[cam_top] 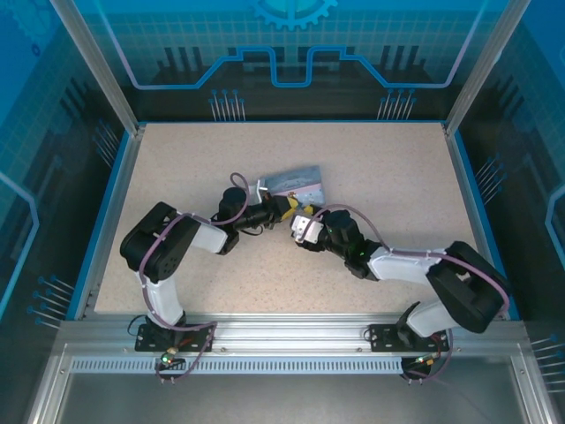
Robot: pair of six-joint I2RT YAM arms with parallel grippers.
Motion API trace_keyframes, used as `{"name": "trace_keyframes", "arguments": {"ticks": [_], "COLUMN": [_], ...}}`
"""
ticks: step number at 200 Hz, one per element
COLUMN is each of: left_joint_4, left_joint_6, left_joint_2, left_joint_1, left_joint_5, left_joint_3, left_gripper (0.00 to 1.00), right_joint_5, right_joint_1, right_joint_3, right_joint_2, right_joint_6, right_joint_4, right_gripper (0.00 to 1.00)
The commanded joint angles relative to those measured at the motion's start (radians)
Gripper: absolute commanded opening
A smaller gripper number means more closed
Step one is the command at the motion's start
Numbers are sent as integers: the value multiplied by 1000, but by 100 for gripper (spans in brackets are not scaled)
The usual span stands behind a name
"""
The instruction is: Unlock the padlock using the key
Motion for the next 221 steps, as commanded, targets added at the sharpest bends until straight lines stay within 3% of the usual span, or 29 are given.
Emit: {"name": "trace_keyframes", "arguments": {"ticks": [1,101,152,221], "left_joint_4": [-3,-5,8,13], "left_joint_6": [-5,-24,-28,-30], "left_joint_2": [-35,-40,-40,-31], "left_joint_1": [7,7,6,6], "left_joint_5": [-8,-5,-5,-4], "left_joint_3": [13,14,11,5], "left_gripper": [0,0,0,0], "right_joint_5": [46,10,23,62], "right_joint_1": [6,-30,-33,-37], "right_joint_3": [29,85,99,116], "right_joint_2": [49,90,126,168], "right_joint_6": [-87,-60,-62,-62], "right_joint_4": [158,138,110,121], "right_gripper": [64,44,41,30]}}
